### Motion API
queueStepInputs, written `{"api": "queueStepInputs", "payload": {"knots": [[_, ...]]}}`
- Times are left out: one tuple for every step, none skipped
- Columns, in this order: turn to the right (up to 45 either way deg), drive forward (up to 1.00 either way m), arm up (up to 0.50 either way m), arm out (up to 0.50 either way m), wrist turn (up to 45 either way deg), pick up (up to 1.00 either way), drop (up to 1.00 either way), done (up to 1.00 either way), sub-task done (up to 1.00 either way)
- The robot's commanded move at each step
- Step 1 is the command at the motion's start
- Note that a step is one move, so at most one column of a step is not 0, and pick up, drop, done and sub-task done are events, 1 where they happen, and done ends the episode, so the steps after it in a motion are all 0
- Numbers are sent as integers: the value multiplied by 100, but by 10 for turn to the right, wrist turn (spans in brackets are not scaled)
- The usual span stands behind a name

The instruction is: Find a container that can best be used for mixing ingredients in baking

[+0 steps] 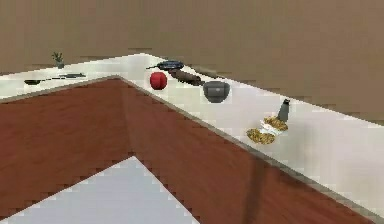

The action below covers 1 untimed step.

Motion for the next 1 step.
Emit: {"api": "queueStepInputs", "payload": {"knots": [[0, 0, 0, 0, 0, 0, 0, 100, 0]]}}
